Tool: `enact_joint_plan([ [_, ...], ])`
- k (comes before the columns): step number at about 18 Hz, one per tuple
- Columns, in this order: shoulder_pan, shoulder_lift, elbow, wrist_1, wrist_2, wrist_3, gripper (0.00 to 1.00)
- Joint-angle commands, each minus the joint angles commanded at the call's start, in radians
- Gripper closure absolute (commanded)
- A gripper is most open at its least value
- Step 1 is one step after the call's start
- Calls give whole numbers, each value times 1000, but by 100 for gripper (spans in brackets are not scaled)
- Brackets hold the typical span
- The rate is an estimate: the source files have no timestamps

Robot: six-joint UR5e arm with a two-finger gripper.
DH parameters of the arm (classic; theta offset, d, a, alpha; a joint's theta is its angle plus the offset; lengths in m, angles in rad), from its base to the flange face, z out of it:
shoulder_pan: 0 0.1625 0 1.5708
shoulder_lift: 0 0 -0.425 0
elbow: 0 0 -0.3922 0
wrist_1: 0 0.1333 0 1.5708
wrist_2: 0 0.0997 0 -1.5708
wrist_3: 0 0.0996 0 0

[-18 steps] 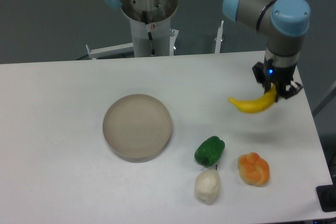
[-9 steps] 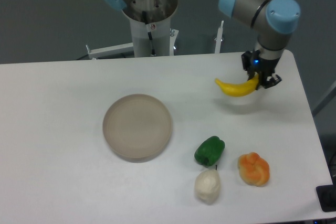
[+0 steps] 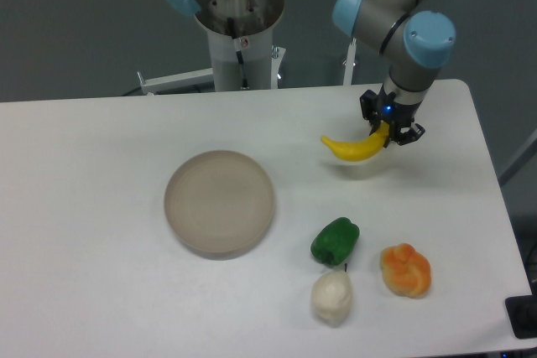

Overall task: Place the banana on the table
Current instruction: 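Lower the held banana onto the table beside the green pepper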

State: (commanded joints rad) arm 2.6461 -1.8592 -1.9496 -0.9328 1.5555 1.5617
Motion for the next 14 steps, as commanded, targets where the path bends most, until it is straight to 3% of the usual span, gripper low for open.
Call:
enact_joint_plan([
  [7,-31,-55,5,52,9,-100,70],
  [14,-45,-66,3,63,46,-103,70],
])
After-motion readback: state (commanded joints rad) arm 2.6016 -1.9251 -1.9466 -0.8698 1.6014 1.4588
